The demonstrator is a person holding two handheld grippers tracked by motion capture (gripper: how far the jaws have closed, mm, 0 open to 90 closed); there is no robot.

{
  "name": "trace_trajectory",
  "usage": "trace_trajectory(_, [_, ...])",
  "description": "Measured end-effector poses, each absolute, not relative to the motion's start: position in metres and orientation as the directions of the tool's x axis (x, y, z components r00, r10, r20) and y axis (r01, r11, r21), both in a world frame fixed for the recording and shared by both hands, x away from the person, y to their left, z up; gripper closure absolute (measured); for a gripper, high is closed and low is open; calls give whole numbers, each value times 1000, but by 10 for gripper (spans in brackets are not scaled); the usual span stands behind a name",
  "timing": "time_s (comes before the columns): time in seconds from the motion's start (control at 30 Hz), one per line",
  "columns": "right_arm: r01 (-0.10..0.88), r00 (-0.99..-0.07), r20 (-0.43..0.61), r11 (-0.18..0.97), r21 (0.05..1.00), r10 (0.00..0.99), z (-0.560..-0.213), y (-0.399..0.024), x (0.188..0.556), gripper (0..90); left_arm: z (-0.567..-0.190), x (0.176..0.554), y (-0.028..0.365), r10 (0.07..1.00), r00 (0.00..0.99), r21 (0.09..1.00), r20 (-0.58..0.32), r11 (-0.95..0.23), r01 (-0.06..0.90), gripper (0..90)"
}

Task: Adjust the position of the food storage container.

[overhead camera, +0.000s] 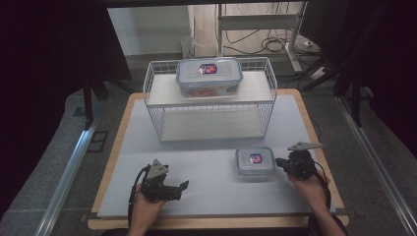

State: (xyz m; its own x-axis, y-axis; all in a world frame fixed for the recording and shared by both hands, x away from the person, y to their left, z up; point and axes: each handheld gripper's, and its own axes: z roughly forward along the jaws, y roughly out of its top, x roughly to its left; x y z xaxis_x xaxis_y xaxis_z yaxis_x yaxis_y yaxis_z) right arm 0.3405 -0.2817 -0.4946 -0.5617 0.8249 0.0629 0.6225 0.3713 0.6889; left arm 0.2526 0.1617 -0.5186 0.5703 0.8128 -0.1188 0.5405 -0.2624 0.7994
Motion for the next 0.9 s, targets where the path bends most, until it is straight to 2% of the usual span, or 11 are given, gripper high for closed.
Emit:
trace_trajectory(0.4, [577,-651,75,427,697,756,-496,-237,343,896,-520,254,163,815,566,793,-124,-261,550,55])
trace_trajectory(0.9, [542,-711,105,445,713,696,-499,-196,342,896,-520,255,161,815,566,789,-124,-265,555,57])
